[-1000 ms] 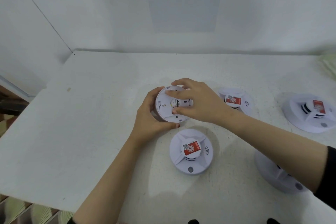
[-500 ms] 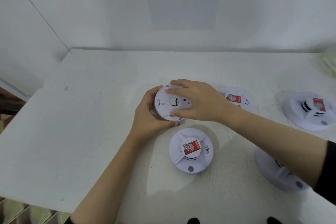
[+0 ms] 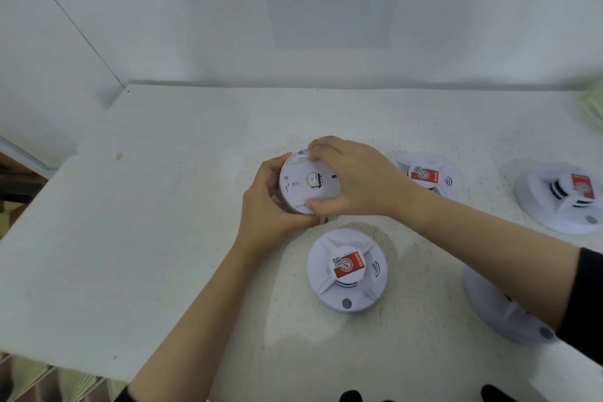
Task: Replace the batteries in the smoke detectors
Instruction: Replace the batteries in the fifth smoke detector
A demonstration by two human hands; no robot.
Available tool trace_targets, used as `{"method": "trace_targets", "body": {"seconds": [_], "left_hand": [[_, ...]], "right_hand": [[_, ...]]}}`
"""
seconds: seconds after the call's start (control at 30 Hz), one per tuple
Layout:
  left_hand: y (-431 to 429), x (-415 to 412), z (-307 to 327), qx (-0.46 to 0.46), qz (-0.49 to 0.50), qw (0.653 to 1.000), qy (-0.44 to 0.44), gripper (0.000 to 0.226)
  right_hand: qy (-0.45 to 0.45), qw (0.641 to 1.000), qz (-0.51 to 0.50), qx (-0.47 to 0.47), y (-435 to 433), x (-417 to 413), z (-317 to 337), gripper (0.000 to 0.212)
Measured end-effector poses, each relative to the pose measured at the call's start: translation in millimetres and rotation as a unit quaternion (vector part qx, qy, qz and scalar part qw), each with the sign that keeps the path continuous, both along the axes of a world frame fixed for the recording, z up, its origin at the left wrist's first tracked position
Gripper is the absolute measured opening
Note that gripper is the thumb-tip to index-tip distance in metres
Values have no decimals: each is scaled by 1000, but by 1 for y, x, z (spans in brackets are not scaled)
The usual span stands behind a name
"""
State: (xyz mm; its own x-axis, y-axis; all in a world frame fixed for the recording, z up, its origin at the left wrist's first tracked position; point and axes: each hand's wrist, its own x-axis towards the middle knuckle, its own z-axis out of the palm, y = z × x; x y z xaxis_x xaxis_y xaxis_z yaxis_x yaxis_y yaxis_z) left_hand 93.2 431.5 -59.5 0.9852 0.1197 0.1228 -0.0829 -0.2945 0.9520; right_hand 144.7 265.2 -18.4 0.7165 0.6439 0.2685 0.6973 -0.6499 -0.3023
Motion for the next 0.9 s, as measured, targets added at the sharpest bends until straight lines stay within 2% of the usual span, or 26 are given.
{"method": "trace_targets", "body": {"seconds": [0.23, 0.43, 0.73, 0.9], "left_hand": [[-3, -3, 2, 11, 14, 1000, -9, 80], [-3, -3, 0, 21, 7, 1000, -13, 82], [-2, -6, 4, 42, -19, 998, -34, 89], [-5, -8, 3, 37, -7, 999, -25, 98]], "right_hand": [[-22, 999, -4, -26, 3, -1, 0, 68], [-9, 1000, -21, -9, 1, 0, -2, 67], [149, 983, -42, 102, -8, -2, -1, 55], [186, 966, -93, 151, 6, -13, 2, 71]]}}
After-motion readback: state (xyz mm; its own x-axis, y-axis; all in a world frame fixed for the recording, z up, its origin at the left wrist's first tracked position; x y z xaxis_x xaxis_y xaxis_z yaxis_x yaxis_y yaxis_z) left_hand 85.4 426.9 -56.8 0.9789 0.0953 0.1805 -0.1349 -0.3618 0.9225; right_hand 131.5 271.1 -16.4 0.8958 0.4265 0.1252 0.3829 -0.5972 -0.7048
